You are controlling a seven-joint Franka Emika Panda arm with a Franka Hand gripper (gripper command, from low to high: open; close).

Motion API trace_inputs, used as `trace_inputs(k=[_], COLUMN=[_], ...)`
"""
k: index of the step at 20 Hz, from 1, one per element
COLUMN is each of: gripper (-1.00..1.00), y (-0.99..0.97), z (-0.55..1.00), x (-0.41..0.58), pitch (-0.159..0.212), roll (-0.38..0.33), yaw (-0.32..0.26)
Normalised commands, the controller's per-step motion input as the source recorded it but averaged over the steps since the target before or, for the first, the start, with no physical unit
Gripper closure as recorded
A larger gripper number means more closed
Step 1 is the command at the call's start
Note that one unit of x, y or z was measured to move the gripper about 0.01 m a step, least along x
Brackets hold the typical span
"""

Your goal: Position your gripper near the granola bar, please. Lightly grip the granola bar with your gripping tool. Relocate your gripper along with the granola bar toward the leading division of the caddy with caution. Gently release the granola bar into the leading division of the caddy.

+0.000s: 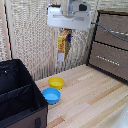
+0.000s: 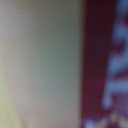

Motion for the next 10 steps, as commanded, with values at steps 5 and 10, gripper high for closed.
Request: trace_inputs(k=[5,10], gripper=[1.00,1.00], y=[0.62,0.34], z=[0.36,0.60], x=[0.035,-0.039], pitch=[0.055,-0.047], roll=[0.029,0.002], yaw=[-0.109,-0.249])
